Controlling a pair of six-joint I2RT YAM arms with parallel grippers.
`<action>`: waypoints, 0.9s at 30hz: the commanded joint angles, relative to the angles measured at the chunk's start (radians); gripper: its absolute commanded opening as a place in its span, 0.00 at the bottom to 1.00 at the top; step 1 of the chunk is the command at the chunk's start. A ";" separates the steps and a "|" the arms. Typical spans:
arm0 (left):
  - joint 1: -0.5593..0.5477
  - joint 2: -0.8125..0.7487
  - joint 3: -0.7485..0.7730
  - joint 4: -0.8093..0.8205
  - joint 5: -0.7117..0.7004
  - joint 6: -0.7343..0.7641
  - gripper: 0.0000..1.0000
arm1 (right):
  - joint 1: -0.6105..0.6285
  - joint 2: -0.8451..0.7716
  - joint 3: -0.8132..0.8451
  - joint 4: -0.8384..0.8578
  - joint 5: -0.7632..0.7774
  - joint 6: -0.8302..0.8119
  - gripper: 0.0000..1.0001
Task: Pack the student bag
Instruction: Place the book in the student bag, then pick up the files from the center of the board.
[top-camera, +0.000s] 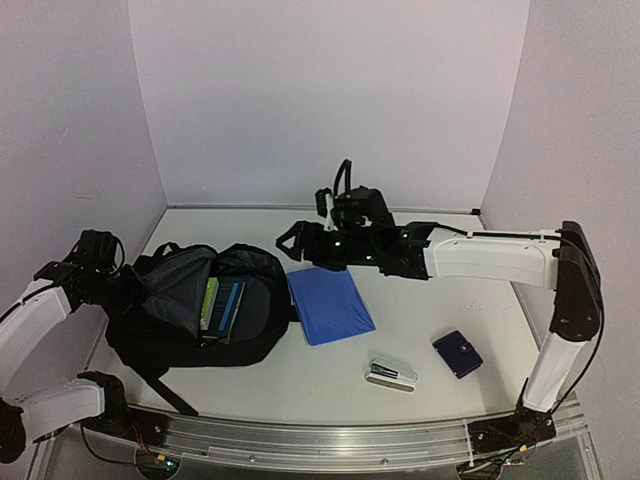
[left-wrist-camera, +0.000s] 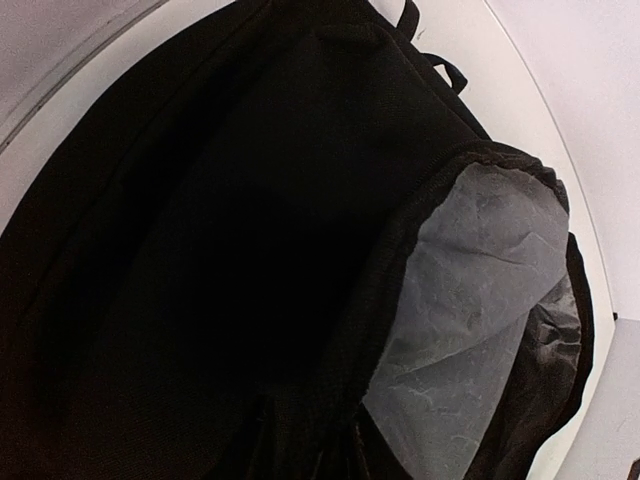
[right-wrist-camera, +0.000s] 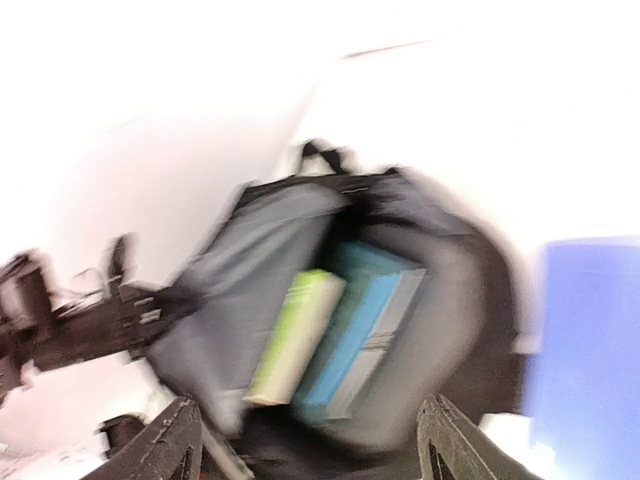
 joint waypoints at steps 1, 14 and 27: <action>0.007 -0.039 0.035 -0.067 -0.076 0.008 0.33 | -0.127 -0.046 -0.118 -0.011 -0.075 -0.060 0.76; 0.008 -0.143 0.256 -0.206 -0.167 0.171 0.99 | -0.416 0.113 -0.229 0.090 -0.441 -0.192 0.75; 0.008 -0.146 0.221 -0.073 0.073 0.265 1.00 | -0.467 0.300 -0.134 0.092 -0.516 -0.271 0.66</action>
